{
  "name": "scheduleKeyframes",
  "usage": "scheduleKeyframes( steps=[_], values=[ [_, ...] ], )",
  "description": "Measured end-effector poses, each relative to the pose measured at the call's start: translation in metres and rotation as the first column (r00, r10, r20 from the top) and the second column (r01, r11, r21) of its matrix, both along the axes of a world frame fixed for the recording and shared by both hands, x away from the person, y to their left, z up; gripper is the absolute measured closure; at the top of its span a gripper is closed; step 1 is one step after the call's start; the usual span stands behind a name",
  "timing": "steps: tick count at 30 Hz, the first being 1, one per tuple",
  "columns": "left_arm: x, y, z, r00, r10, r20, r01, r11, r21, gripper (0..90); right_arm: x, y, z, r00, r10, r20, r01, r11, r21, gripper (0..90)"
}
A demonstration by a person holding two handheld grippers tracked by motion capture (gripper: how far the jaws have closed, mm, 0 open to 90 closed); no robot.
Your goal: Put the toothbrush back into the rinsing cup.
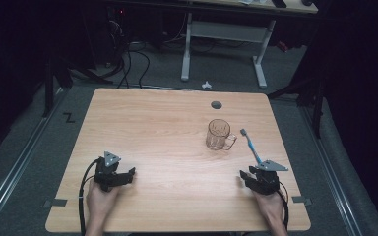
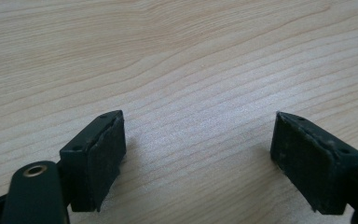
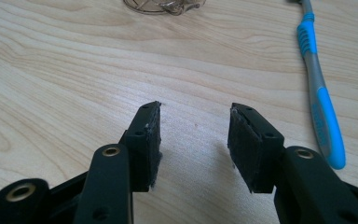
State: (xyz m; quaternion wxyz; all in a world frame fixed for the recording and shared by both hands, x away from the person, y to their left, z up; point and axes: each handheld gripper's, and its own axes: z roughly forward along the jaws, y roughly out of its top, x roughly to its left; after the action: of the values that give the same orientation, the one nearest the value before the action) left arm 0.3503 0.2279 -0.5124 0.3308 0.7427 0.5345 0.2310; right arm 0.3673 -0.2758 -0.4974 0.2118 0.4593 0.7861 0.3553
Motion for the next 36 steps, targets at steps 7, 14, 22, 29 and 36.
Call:
scheduleKeyframes(
  steps=[7, 14, 22, 29, 36],
  values=[
    [0.0, 0.0, 0.0, 1.0, 0.0, 0.0, 0.0, 1.0, 0.0, 18.6, -0.004, -0.004, 0.004, 1.0, 0.003, 0.008, -0.003, 1.0, -0.001, 55.7],
    [0.0, 0.0, 0.0, 1.0, 0.0, 0.0, 0.0, 1.0, 0.0, 18.6, -0.008, -0.007, 0.008, 1.0, 0.003, 0.004, -0.004, 1.0, 0.01, 56.5],
    [0.0, 0.0, 0.0, 1.0, 0.0, 0.0, 0.0, 1.0, -0.001, 18.6, -0.011, -0.016, 0.01, 0.9999, -0.013, -0.003, 0.013, 1.0, 0.012, 57.7],
    [0.0, 0.0, 0.0, 1.0, 0.0, 0.0, 0.0, 1.0, -0.001, 18.6, -0.011, -0.021, 0.012, 0.9998, -0.021, -0.004, 0.021, 1.0, 0.0, 58.0],
    [0.0, 0.0, 0.0, 1.0, 0.0, -0.001, 0.0, 1.0, 0.0, 18.6, -0.009, -0.022, 0.014, 0.9998, -0.021, 0.003, 0.021, 1.0, -0.003, 58.1]
  ],
)
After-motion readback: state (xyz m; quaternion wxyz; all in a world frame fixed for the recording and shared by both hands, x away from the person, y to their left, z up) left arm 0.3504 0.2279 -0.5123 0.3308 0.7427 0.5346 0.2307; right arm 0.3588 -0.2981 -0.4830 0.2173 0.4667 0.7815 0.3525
